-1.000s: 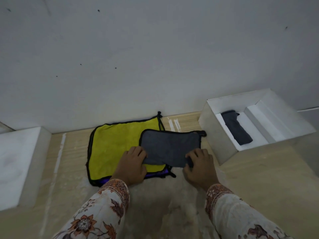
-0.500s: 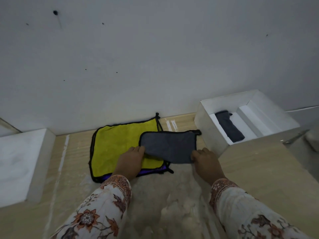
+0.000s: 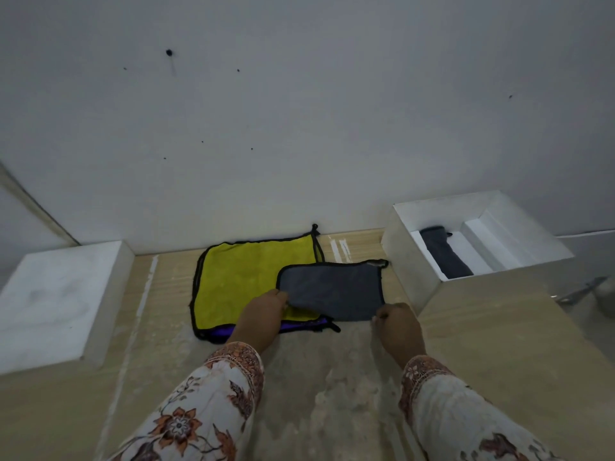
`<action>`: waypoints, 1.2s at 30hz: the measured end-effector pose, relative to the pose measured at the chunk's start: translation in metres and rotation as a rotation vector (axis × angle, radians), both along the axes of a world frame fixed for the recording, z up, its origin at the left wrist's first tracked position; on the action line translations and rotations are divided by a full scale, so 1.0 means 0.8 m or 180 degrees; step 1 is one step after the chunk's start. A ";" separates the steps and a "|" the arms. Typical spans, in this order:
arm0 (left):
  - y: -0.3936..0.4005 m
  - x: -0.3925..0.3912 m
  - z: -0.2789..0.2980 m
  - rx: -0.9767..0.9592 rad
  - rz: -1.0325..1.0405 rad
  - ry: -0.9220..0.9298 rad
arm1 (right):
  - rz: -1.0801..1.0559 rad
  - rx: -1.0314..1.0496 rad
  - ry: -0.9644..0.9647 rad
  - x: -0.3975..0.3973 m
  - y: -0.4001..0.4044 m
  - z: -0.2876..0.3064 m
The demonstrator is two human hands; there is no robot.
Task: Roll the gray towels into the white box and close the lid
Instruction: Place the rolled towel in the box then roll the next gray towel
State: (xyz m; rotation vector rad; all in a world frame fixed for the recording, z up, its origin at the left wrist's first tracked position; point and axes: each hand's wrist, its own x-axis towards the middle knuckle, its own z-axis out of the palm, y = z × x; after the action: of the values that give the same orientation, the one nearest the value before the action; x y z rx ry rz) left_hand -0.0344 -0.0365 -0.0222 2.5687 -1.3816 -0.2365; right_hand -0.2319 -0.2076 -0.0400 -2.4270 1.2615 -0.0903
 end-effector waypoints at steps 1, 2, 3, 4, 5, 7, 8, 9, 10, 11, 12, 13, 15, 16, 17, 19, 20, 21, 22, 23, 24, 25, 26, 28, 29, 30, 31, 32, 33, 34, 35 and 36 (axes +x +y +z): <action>0.000 0.000 0.001 -0.0027 0.0004 0.0037 | -0.0096 0.0113 -0.0034 0.004 0.002 0.003; -0.001 -0.001 0.002 -0.0044 0.0008 0.0074 | -0.0154 0.0284 -0.0001 0.007 0.006 0.007; -0.002 -0.001 0.004 -0.0067 0.0018 0.0109 | -0.0196 0.0415 0.0070 0.010 0.008 0.011; -0.002 -0.002 0.004 -0.0109 0.0039 0.0137 | -0.0251 0.0454 0.0110 0.014 0.008 0.012; -0.003 -0.002 0.005 -0.0150 0.0073 0.0173 | -0.0350 0.0599 0.0096 0.017 0.005 0.014; -0.003 -0.003 0.005 -0.0177 0.0125 0.0224 | -0.0554 0.1102 -0.0238 0.019 -0.001 0.015; -0.002 -0.002 0.005 -0.0184 0.0142 0.0250 | -0.0746 0.1216 -0.0559 0.019 -0.005 0.015; -0.002 -0.002 0.004 -0.0196 0.0154 0.0286 | -0.1028 0.1335 -0.0859 0.018 -0.010 0.016; -0.001 -0.002 0.004 -0.0204 0.0147 0.0309 | -0.1249 0.1359 -0.1070 0.017 -0.013 0.019; 0.001 -0.002 0.006 -0.0192 0.0122 0.0301 | -0.1392 0.1283 -0.1107 0.016 -0.015 0.023; 0.002 -0.002 0.007 -0.0159 0.0084 0.0259 | -0.1419 0.1112 -0.0944 0.012 -0.016 0.025; 0.004 -0.002 0.009 -0.0107 0.0031 0.0215 | -0.1464 0.1119 -0.0904 0.009 -0.015 0.030; 0.010 -0.003 0.014 0.0016 -0.0107 0.0193 | -0.1360 0.1045 -0.0732 0.001 -0.016 0.030; 0.013 -0.003 0.017 0.0070 -0.0198 0.0214 | -0.1403 0.1079 -0.0692 -0.002 -0.015 0.031; 0.015 -0.002 0.020 0.0133 -0.0294 0.0255 | -0.1466 0.1097 -0.0684 -0.003 -0.014 0.032; 0.019 -0.001 0.023 0.0271 -0.0516 0.0427 | -0.1454 0.0995 -0.0540 -0.007 -0.016 0.033; 0.021 -0.001 0.023 0.0342 -0.0626 0.0573 | -0.1453 0.1089 -0.0415 -0.007 -0.015 0.036; 0.023 -0.001 0.022 0.0442 -0.0683 0.0727 | -0.1400 0.1196 -0.0222 -0.009 -0.014 0.036; 0.024 0.000 0.018 0.0571 -0.0678 0.0885 | -0.1385 0.1243 -0.0025 -0.011 -0.013 0.035; 0.025 0.001 0.014 0.0728 -0.0620 0.1014 | -0.1327 0.1252 0.0132 -0.012 -0.011 0.034; 0.026 0.002 0.010 0.0910 -0.0563 0.1132 | -0.1257 0.1306 0.0252 -0.014 -0.008 0.031; 0.026 0.002 0.007 0.1102 -0.0533 0.1215 | -0.1199 0.1316 0.0370 -0.016 -0.006 0.027; 0.026 0.003 0.005 0.1249 -0.0505 0.1339 | -0.1177 0.1283 0.0442 -0.015 -0.004 0.024; 0.023 0.005 0.003 0.1237 -0.0379 0.1566 | -0.1043 0.0969 0.0376 -0.012 0.003 0.021; 0.020 0.005 0.004 0.1109 -0.0297 0.1512 | -0.0928 0.0742 0.0259 -0.008 0.004 0.021; 0.016 0.006 0.004 0.0944 -0.0229 0.1303 | -0.0781 0.0519 0.0085 -0.003 0.003 0.020; 0.010 0.009 0.004 0.0783 -0.0162 0.0978 | -0.0585 0.0350 -0.0093 0.004 0.001 0.018; 0.004 0.011 0.004 0.0620 -0.0081 0.0649 | -0.0363 0.0240 -0.0232 0.012 -0.001 0.016; -0.001 0.013 0.003 0.0455 0.0018 0.0435 | -0.0162 0.0192 -0.0337 0.021 -0.002 0.013; -0.006 0.016 0.000 0.0331 0.0096 0.0330 | -0.0001 0.0197 -0.0415 0.029 -0.005 0.009; -0.012 0.018 -0.004 0.0283 0.0141 0.0291 | 0.0137 0.0212 -0.0447 0.038 -0.006 0.004; -0.017 0.020 -0.008 0.0310 0.0139 0.0259 | 0.0269 0.0219 -0.0442 0.046 -0.008 0.000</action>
State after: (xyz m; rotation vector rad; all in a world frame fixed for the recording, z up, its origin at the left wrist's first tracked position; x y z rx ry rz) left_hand -0.0187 -0.0504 -0.0287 2.6323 -1.3148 -0.4061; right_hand -0.1950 -0.2137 -0.0397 -2.3673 1.0825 -0.1849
